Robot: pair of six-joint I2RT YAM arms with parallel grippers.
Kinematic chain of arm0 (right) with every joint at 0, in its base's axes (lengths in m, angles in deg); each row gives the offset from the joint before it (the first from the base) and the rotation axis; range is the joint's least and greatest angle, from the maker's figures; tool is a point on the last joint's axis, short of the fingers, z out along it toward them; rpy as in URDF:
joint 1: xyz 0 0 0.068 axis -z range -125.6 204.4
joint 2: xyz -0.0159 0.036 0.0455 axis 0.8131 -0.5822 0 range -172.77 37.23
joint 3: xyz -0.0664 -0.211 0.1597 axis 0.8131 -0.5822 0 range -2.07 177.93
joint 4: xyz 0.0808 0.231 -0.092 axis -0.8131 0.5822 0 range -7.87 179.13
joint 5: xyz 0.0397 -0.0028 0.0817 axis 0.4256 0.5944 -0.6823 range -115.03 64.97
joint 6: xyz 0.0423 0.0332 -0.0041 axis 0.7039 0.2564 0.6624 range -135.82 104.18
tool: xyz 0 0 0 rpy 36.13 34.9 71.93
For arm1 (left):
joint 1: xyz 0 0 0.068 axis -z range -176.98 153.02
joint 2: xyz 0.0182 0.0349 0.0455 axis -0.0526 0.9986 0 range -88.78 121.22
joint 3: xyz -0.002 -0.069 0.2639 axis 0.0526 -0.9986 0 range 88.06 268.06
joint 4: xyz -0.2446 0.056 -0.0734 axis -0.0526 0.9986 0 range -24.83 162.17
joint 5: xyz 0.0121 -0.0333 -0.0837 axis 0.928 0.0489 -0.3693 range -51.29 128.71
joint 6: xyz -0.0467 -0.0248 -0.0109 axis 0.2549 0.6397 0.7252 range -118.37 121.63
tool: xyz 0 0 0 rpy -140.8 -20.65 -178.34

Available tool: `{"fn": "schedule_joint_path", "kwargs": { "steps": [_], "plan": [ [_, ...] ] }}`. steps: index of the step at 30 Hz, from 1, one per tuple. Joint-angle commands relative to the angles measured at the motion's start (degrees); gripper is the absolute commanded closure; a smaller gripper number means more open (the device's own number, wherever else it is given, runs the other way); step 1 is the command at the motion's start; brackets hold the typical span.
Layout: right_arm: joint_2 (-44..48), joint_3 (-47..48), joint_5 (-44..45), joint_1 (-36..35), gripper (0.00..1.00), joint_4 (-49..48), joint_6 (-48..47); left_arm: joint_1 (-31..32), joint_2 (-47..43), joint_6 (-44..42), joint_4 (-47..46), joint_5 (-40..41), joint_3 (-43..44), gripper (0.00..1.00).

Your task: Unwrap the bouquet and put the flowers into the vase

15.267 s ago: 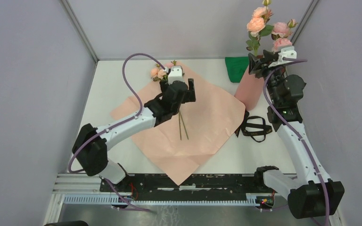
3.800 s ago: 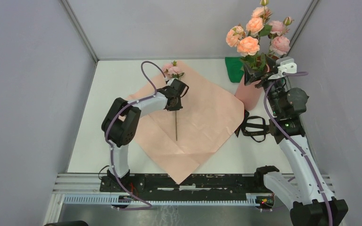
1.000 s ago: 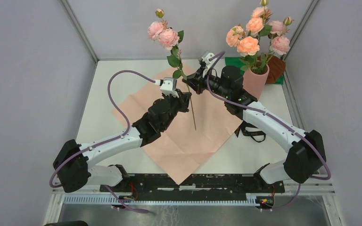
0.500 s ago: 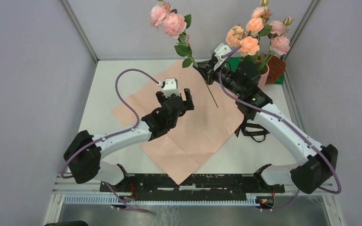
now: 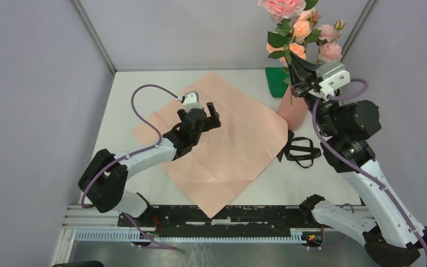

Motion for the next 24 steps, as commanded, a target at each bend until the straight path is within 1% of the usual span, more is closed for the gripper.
{"fn": "schedule_joint_path", "kwargs": {
  "steps": [1,4,7,9,15,17,20,24],
  "plan": [
    [0.21,0.78,11.28,0.28,1.00,-1.76,-7.81,-1.12,-0.17,3.27,-4.43,-4.78,-1.15,0.01],
    [-1.26,1.53,14.10,1.34,1.00,-3.17,-10.61,-1.25,-0.17,2.65,-4.93,-5.41,-1.07,0.01],
    [-3.09,2.61,12.93,3.85,1.00,-4.17,-10.95,-1.20,-0.06,2.10,-5.58,-5.89,-1.15,0.01],
    [-4.14,3.12,10.40,7.29,1.00,-4.75,-9.55,-1.24,0.08,1.82,-5.66,-5.99,-1.24,0.01],
    [-9.28,4.63,1.09,21.29,1.00,-7.05,-1.58,-1.54,0.54,1.28,-6.04,-6.43,-1.41,0.02],
    [-11.35,5.10,-3.47,24.73,1.00,-8.27,1.29,-1.63,0.88,1.03,-6.31,-6.69,-1.46,0.02],
    [-13.84,5.39,-9.76,29.28,1.00,-11.26,6.66,-1.69,1.88,0.73,-6.39,-6.71,-1.25,0.02],
    [-16.17,6.37,-14.66,31.96,1.00,-14.82,11.46,-1.89,3.41,0.40,-6.42,-6.75,-0.66,0.03]
  ]
}}
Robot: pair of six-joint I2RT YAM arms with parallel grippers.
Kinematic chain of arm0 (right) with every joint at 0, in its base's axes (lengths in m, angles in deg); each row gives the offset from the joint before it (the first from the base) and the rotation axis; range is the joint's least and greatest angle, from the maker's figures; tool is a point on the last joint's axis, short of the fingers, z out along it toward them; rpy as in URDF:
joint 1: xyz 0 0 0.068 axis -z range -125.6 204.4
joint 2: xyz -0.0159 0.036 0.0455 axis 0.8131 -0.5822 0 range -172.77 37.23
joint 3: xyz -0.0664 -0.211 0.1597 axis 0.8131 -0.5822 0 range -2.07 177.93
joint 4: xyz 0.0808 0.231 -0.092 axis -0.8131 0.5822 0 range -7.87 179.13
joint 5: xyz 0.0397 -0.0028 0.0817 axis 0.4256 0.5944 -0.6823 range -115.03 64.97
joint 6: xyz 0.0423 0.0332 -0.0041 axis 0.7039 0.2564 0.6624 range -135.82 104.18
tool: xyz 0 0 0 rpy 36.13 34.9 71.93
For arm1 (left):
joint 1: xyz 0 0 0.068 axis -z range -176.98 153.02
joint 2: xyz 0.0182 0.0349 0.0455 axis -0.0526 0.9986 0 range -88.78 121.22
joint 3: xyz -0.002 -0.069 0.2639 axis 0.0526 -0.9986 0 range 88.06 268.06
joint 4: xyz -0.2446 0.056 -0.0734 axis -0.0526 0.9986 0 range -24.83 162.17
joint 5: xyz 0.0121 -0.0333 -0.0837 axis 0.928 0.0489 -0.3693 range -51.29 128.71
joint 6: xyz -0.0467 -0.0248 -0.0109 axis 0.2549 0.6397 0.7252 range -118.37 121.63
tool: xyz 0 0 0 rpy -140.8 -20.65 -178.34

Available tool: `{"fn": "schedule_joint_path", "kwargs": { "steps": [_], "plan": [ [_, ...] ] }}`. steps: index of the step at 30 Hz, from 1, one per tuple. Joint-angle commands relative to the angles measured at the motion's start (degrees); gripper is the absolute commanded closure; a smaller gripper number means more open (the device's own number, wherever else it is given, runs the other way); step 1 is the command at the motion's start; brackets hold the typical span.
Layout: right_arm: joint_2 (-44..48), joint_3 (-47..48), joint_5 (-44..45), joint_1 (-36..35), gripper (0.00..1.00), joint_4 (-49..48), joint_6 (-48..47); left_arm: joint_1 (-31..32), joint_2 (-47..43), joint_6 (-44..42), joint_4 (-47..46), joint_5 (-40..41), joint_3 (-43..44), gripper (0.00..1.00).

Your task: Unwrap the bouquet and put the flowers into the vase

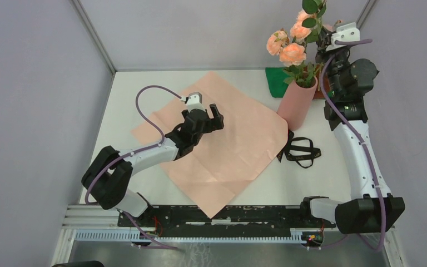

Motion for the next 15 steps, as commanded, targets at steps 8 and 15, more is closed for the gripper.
{"fn": "schedule_joint_path", "kwargs": {
  "steps": [8,15],
  "plan": [
    [-2.85,6.18,-11.18,4.18,1.00,-8.95,10.60,-0.71,4.53,-0.37,-2.87,-0.82,1.46,0.03],
    [-4.13,3.13,-13.23,5.79,1.00,-11.84,13.22,-1.00,4.75,-0.41,-2.85,-0.83,1.23,0.03]
  ]
}}
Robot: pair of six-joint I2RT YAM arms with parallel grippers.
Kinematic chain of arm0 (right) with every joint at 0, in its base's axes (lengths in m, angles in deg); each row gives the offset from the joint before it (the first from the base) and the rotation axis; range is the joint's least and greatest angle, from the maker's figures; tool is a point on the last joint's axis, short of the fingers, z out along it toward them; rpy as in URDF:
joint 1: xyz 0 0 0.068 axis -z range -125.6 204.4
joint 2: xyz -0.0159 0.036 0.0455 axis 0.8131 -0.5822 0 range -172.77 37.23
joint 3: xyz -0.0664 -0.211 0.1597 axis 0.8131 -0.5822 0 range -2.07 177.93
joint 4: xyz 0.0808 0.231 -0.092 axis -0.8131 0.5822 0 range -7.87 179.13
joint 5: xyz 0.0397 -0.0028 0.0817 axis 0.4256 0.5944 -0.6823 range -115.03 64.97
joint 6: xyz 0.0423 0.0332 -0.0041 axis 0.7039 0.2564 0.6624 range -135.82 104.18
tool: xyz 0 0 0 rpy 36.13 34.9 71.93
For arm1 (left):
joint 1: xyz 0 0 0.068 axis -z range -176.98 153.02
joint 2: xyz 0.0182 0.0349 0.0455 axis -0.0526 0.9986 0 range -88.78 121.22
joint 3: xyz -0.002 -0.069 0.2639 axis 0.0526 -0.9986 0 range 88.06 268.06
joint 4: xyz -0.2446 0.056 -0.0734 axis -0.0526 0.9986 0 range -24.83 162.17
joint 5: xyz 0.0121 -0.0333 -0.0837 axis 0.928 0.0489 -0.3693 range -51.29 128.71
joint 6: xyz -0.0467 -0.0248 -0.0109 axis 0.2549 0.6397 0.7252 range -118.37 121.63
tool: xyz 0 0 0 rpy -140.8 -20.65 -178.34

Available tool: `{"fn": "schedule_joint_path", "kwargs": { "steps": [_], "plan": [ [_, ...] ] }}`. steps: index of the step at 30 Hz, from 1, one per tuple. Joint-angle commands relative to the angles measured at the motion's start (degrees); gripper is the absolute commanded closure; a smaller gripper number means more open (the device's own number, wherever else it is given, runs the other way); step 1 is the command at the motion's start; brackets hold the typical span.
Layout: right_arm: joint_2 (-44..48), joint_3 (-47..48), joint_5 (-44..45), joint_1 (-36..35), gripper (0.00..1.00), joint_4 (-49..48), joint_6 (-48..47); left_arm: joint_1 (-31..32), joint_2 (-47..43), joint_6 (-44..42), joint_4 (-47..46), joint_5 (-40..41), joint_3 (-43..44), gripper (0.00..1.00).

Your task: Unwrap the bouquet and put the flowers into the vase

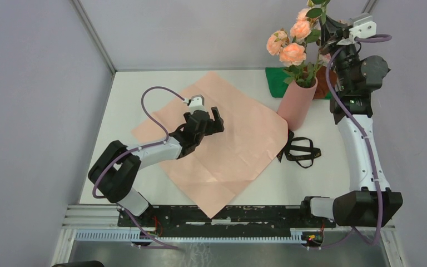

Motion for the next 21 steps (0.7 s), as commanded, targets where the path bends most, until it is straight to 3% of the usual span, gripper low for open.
{"fn": "schedule_joint_path", "kwargs": {
  "steps": [1,9,21],
  "plan": [
    [-0.23,-3.28,-2.12,0.79,1.00,-5.33,4.35,-0.37,-0.08,-0.40,-2.90,-0.02,1.09,0.03],
    [5.84,-21.91,-2.79,2.03,1.00,-11.99,6.77,-0.45,-0.14,-0.06,-3.65,-1.04,-0.05,0.04],
    [9.11,-28.58,-3.27,2.02,1.00,-12.36,6.76,-0.45,1.81,0.56,-3.80,-2.71,0.79,0.05]
  ]
}}
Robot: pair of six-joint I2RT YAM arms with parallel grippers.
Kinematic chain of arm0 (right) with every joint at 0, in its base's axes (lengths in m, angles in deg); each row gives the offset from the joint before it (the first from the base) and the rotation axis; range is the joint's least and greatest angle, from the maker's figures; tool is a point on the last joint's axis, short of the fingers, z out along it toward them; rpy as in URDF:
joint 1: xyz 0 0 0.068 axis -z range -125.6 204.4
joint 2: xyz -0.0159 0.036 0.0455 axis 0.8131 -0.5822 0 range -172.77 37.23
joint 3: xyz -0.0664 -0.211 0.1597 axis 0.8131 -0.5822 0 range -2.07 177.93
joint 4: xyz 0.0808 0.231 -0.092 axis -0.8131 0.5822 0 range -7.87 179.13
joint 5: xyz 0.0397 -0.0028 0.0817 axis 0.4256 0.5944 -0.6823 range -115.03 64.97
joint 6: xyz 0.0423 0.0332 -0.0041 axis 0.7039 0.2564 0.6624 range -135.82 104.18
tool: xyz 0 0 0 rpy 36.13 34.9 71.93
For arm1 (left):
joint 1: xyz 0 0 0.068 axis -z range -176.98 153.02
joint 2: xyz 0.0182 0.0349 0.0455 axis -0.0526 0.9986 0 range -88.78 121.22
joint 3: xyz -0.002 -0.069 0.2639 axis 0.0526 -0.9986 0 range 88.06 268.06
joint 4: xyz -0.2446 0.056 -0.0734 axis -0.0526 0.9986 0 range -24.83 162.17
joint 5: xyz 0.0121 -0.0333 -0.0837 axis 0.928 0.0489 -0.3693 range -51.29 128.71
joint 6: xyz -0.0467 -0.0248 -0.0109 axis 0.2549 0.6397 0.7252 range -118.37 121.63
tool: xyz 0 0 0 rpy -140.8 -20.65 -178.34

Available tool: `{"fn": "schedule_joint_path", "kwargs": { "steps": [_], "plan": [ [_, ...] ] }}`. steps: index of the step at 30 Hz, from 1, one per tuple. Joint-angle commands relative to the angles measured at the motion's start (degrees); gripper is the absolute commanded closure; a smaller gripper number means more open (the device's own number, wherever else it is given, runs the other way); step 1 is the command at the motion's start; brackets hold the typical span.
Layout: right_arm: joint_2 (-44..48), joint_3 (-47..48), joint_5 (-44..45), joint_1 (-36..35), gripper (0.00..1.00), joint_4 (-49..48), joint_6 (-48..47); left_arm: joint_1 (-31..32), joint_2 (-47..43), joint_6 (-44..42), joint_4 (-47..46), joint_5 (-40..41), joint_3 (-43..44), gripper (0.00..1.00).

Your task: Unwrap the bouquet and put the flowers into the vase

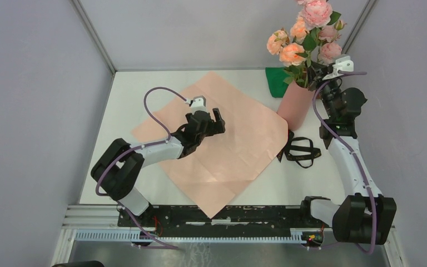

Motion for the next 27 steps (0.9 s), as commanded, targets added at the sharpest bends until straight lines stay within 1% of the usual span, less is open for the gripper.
{"fn": "schedule_joint_path", "kwargs": {
  "steps": [1,5,7,13,15,16,17,19,21,22,24,27],
  "plan": [
    [2.07,-0.57,-1.46,0.12,1.00,-4.18,1.37,-0.28,0.30,0.56,-2.33,-0.57,0.82,0.05],
    [1.99,0.44,-1.51,0.12,1.00,-3.07,0.95,-0.29,0.09,0.45,-2.27,-0.33,0.82,0.05],
    [2.64,-0.60,-1.21,0.12,1.00,-2.82,0.65,-0.30,0.23,0.44,-2.24,-0.27,0.81,0.05],
    [8.35,-10.75,1.62,0.12,1.00,-4.38,0.48,-0.32,0.68,1.19,-2.43,-1.38,0.90,0.05],
    [9.31,-13.50,2.29,0.16,1.00,-4.46,0.28,-0.32,0.77,1.70,-2.71,-2.34,0.90,0.05],
    [9.33,-14.40,2.58,0.14,0.99,-4.40,0.26,-0.37,0.78,2.03,-2.79,-2.87,0.90,0.05],
    [9.09,-14.98,2.60,0.12,0.93,-4.49,0.45,-0.33,0.88,2.23,-2.91,-3.51,0.88,0.05],
    [8.60,-15.74,2.16,0.12,0.68,-5.28,1.28,-0.32,0.91,2.48,-3.00,-3.99,0.90,0.05],
    [8.40,-16.03,1.62,0.16,0.49,-6.32,2.28,-0.32,0.82,2.41,-2.86,-4.10,1.11,0.05],
    [8.32,-16.04,1.23,0.12,0.43,-6.88,2.66,-0.37,0.78,2.36,-2.56,-4.02,1.33,0.05],
    [8.49,-15.72,1.08,0.12,0.37,-7.22,2.90,-0.32,0.89,2.15,-2.16,-3.90,1.89,0.05],
    [7.96,-14.73,1.77,0.12,0.34,-7.30,2.65,-0.30,1.17,2.05,-1.76,-4.32,2.61,0.04]
  ]
}}
